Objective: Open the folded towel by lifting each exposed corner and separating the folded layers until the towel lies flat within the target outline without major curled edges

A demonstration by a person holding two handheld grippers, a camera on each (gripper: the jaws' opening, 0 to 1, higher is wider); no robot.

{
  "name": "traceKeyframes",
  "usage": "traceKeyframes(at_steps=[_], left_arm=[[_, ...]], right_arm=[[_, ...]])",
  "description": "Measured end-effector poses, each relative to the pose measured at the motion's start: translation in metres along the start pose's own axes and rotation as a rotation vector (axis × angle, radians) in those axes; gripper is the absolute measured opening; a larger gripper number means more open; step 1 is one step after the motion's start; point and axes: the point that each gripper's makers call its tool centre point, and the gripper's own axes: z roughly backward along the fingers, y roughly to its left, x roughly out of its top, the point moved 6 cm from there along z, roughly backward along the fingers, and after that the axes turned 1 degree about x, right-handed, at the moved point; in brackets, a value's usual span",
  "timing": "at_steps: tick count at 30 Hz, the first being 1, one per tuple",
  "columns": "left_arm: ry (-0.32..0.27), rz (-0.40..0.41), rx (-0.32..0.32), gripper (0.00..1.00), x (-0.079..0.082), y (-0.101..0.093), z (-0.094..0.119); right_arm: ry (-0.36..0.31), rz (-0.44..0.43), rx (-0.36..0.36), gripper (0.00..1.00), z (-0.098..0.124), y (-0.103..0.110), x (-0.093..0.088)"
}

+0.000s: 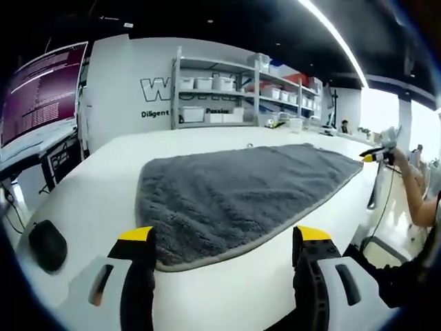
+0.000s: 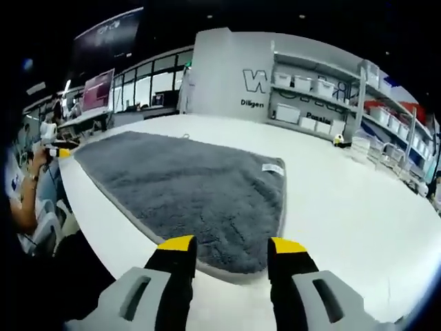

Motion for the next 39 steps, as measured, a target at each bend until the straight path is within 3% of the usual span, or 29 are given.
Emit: traceKeyframes(at_steps=[5,10,13,18,24,29,39], left_arm=[[-0.010,0.017,0.013,0.81,-0.005,-0.002,0.004],[-0.026,0.014,0.001,0.81,-0.009,-0.008,0.008],[-0.038,0.008,-0.008,0.81,-0.012,-0.012,0.011],[-0.032,-0.029,-0.031,0.81,-0.010,-0.019,0.015],[-0.048,-0.021,-0.019,0.80,-0.009,-0.019,0.020],[-0.026,-0.028,-0.018,0.79,-0.014,-0.019,0.021],[-0.075,0.007,-0.009,0.79,-0.010,-0.012,0.034]], right_arm=[[-0.035,-0.008,-0.018,0.79,0.012,0.019,0.011],[-0.056,-0.035,0.025,0.87,0.012,0.045,0.010],[-0.050,-0.045,0.029,0.98,0.007,0.053,0.006],[-0.033,-0.053,0.028,0.99,0.002,0.062,-0.002],[-0.026,-0.030,0.021,0.99,0.003,0.070,-0.010],[-0.019,-0.023,0.028,0.99,0.003,0.071,-0.017],[-0.030,-0.048,-0.002,0.99,0.002,0.063,-0.006]])
